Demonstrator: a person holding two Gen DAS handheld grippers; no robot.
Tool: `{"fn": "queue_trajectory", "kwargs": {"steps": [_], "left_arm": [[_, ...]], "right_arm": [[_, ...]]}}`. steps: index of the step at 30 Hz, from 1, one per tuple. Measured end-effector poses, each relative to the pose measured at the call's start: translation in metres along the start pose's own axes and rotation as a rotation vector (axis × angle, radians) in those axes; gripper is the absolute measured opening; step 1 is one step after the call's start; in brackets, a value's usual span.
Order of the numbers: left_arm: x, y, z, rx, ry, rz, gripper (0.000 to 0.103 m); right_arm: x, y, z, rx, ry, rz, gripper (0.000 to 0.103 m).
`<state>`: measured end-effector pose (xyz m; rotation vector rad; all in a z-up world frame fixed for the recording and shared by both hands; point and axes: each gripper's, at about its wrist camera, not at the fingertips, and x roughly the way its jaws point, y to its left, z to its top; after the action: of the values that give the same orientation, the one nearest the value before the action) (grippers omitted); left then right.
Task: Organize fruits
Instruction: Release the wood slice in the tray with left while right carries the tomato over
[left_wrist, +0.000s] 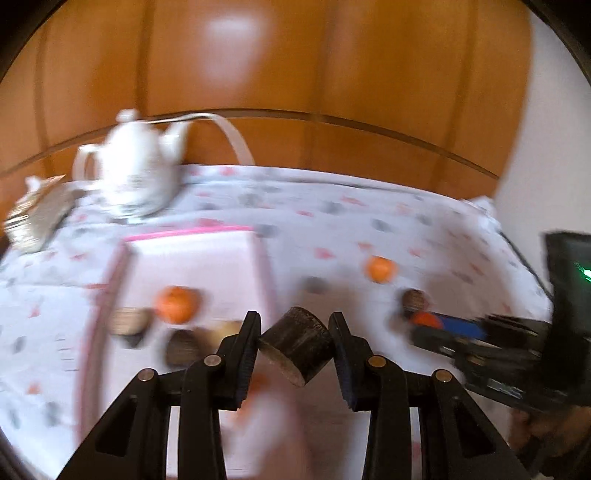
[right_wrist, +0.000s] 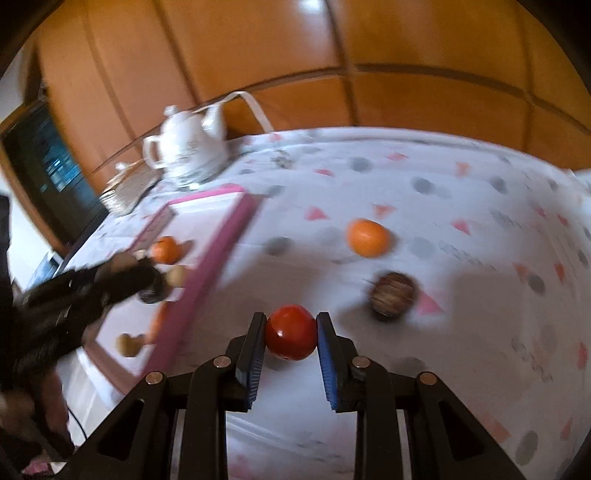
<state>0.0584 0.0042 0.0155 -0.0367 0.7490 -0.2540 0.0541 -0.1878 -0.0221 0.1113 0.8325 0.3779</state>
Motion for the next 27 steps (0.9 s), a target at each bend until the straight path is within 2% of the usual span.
{"fn": "queue_trajectory", "kwargs": {"steps": [3, 6, 11, 16, 18, 27], "left_arm": [[-0.006, 0.039, 0.003, -0.042, -0.011, 0.09, 0.038], [-0.008, 0.069, -0.001, -0.074, 0.0, 0.14, 0.038], [-0.007, 0.093, -0.012, -0.117, 0.008, 0.208, 0.039], [-0.012, 0.105, -0.018, -0.156, -0.004, 0.241, 0.04], [-0.014, 0.105, -0.019, -0.164, -0.011, 0.261, 0.055], [-0.018, 0.11, -0.024, -0.232, -0.012, 0.265, 0.065]], "right_arm": [[0.004, 0.029, 0.009, -0.054, 0.0, 0.045, 0.027], [0.008, 0.063, 0.019, -0.131, -0.005, 0.078, 0.027], [0.023, 0.114, 0.024, -0.236, 0.01, 0.121, 0.027], [0.037, 0.133, 0.022, -0.27, 0.046, 0.135, 0.027], [0.039, 0.138, 0.019, -0.281, 0.058, 0.135, 0.027], [0.051, 0.144, 0.007, -0.257, 0.098, 0.131, 0.027]]}}
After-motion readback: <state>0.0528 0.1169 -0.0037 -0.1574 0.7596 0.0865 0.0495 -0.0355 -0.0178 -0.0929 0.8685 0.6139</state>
